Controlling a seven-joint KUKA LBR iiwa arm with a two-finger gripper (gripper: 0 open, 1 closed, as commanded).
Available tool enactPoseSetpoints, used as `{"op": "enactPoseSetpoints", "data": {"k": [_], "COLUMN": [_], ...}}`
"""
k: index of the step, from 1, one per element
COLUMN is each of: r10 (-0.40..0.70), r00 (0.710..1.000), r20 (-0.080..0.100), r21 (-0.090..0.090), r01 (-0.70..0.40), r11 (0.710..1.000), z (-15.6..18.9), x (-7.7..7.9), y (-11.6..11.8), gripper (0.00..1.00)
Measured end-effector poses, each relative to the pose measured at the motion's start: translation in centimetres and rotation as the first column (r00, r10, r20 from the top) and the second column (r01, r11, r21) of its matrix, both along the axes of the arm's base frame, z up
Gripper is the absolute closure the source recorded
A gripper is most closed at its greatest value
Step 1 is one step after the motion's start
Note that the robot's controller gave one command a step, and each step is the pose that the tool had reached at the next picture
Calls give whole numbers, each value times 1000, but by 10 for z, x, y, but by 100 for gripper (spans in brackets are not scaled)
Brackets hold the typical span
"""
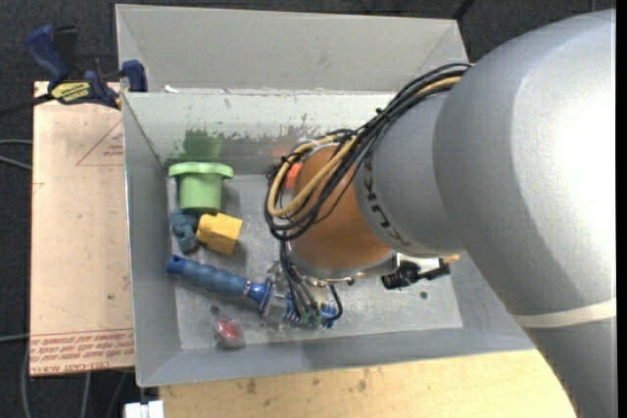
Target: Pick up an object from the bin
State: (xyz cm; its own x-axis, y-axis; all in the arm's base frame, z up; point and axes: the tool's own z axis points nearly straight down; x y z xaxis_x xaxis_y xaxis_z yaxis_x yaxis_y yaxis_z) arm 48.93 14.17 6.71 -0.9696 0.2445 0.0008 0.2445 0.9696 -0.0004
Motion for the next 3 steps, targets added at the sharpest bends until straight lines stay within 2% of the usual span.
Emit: {"op": "enactPoseSetpoints", "data": {"k": [2, 3], "r10": [5, 8], "r00": [1000, 1000], "r20": [5, 4], "r21": [2, 2], "r01": [-5, -8], "r11": [1000, 1000], "z": [97, 133], "x": [2, 3], "y": [1, 2], "gripper": [100, 100]}}
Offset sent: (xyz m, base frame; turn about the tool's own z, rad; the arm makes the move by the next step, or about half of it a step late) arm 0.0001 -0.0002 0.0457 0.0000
